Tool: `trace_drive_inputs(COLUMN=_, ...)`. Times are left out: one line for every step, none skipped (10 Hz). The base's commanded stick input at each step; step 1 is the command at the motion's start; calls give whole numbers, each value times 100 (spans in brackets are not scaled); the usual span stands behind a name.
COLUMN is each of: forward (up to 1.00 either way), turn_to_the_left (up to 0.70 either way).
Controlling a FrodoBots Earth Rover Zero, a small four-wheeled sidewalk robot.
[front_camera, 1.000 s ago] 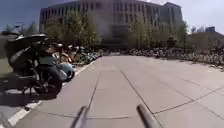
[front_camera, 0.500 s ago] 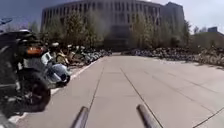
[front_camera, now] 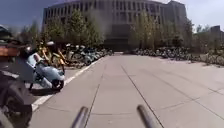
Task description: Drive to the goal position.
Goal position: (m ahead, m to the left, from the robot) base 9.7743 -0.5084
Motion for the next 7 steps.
trace_drive_inputs(forward=70, turn_to_the_left=0)
trace_drive_inputs(forward=70, turn_to_the_left=0)
trace_drive_inputs(forward=70, turn_to_the_left=0)
trace_drive_inputs(forward=70, turn_to_the_left=0)
trace_drive_inputs(forward=70, turn_to_the_left=0)
trace_drive_inputs(forward=70, turn_to_the_left=0)
trace_drive_inputs(forward=70, turn_to_the_left=0)
